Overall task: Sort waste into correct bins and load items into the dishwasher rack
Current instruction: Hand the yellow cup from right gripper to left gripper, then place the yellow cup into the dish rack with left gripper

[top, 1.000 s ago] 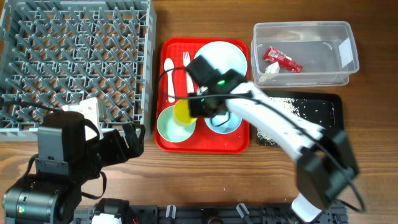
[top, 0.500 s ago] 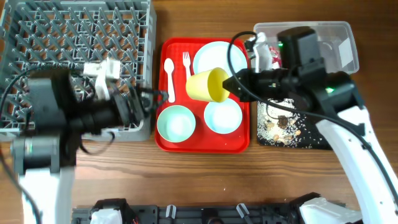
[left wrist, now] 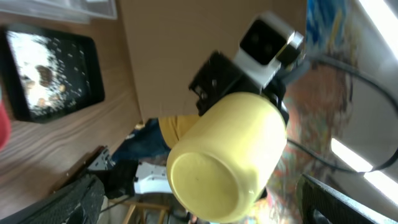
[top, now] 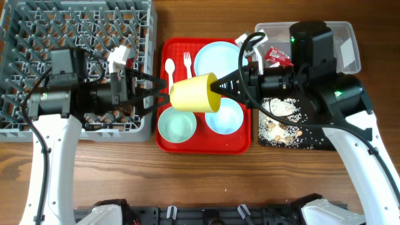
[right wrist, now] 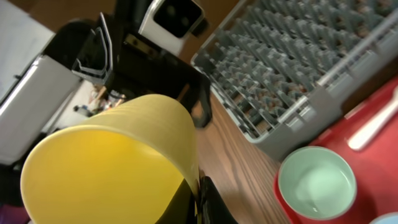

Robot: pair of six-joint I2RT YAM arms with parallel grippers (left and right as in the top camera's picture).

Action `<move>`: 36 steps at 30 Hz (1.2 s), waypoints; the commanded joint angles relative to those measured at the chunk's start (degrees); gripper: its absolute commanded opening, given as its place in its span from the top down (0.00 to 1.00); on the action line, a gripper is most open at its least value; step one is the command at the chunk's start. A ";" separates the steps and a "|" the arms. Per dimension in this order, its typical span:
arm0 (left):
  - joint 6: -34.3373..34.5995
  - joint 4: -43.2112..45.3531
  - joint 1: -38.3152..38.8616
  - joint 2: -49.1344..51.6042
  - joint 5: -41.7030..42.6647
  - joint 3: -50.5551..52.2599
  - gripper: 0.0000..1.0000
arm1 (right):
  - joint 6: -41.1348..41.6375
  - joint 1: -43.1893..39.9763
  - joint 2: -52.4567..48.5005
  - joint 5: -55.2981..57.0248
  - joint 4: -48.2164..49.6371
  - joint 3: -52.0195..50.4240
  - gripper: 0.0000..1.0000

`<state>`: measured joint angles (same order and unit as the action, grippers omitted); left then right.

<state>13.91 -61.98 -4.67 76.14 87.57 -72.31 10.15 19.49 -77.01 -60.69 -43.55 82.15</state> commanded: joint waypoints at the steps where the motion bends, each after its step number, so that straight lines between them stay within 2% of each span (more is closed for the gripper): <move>1: -4.79 0.11 3.67 -3.98 2.80 -0.44 0.00 | -0.63 1.92 0.98 -5.33 2.32 0.48 0.96; 10: -4.50 1.31 5.57 -9.09 2.82 -0.44 0.00 | 2.03 6.86 0.42 0.61 3.69 0.48 0.96; 13: -4.52 1.31 5.57 -10.69 2.82 -0.44 0.07 | 2.08 7.32 0.39 1.53 3.69 0.48 0.96; 18: -4.50 1.29 5.57 -12.59 2.80 -0.44 0.25 | 3.56 7.32 0.39 3.76 3.89 0.48 0.96; 24: -4.52 1.31 5.57 -13.57 2.80 -0.44 0.27 | 4.00 7.34 0.39 3.72 3.82 0.48 0.96; 25: -4.52 1.31 5.57 -13.57 2.80 -0.44 0.32 | 4.04 7.34 0.39 3.72 3.82 0.48 0.96; 27: -4.52 1.31 5.57 -13.57 2.80 -0.44 0.33 | 4.02 7.34 0.39 3.72 3.82 0.48 0.96; 28: -4.52 1.31 5.57 -13.57 2.80 -0.44 0.34 | 4.02 7.34 0.39 3.72 3.82 0.48 0.92; 29: -4.52 1.31 5.57 -13.57 2.80 -0.44 0.35 | 3.98 7.34 0.39 3.74 3.82 0.48 0.76; 30: -4.55 1.33 5.57 -13.57 2.29 -0.44 0.36 | 3.82 7.34 0.39 3.93 3.82 0.48 0.57; 31: -4.52 1.33 5.57 -13.57 1.38 -0.44 0.37 | 3.80 7.32 0.42 5.01 3.63 0.48 0.49; 34: -4.52 1.27 5.55 -13.57 -2.86 -0.44 0.39 | 4.20 7.02 0.83 10.64 2.80 0.48 0.48; 36: -4.52 1.27 5.57 -13.57 -3.23 -0.44 0.37 | 4.17 6.93 1.31 10.56 3.23 0.48 0.48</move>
<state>10.11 -60.80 0.71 63.20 85.97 -72.29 14.26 26.85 -76.64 -54.39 -40.62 82.19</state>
